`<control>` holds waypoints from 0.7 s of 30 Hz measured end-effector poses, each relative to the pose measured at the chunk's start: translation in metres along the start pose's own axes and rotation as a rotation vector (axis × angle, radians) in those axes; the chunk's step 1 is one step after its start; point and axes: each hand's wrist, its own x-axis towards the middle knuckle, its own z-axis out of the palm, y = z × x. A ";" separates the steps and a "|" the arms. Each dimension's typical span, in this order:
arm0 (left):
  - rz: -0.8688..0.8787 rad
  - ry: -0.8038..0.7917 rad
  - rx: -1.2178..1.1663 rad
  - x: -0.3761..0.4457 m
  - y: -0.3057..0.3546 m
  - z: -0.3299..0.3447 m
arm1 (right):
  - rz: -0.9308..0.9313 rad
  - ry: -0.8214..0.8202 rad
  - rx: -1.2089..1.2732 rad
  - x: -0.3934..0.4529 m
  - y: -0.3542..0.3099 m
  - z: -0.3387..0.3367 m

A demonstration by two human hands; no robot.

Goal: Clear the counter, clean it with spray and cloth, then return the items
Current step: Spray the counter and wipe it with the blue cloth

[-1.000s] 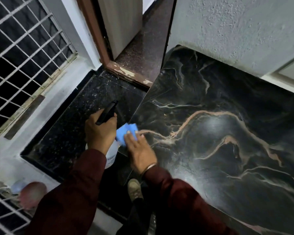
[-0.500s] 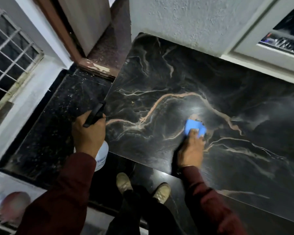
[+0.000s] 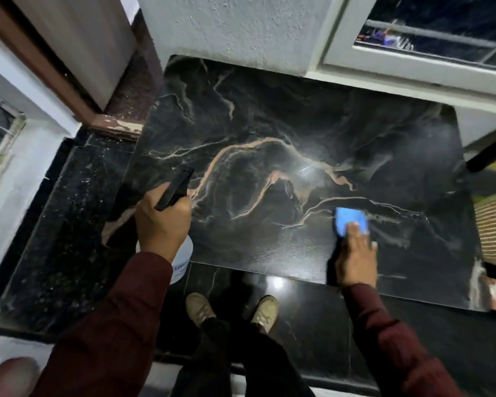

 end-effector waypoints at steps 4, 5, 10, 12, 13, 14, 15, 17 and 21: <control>0.026 -0.047 -0.008 -0.012 0.011 0.016 | 0.196 0.107 0.147 -0.026 -0.051 0.014; 0.014 -0.063 -0.023 -0.014 0.017 0.024 | 0.078 0.059 0.162 -0.039 -0.074 0.026; 0.041 -0.090 -0.014 -0.030 0.043 0.058 | -0.617 -0.183 0.004 -0.096 -0.126 0.060; 0.043 -0.101 -0.035 -0.038 0.051 0.067 | -0.665 -0.169 -0.025 -0.085 -0.089 0.048; 0.052 -0.117 -0.054 -0.042 0.055 0.073 | -0.612 -0.165 -0.024 -0.078 -0.062 0.042; 0.064 -0.138 -0.067 -0.046 0.060 0.078 | -0.523 -0.134 -0.021 -0.071 -0.027 0.034; 0.072 -0.152 -0.070 -0.048 0.064 0.081 | -0.408 -0.093 -0.015 -0.062 0.007 0.027; 0.099 -0.176 -0.062 -0.055 0.070 0.087 | -0.112 -0.017 0.022 -0.052 0.074 0.008; 0.139 -0.226 -0.059 -0.072 0.083 0.098 | 0.404 0.099 0.104 -0.048 0.121 -0.022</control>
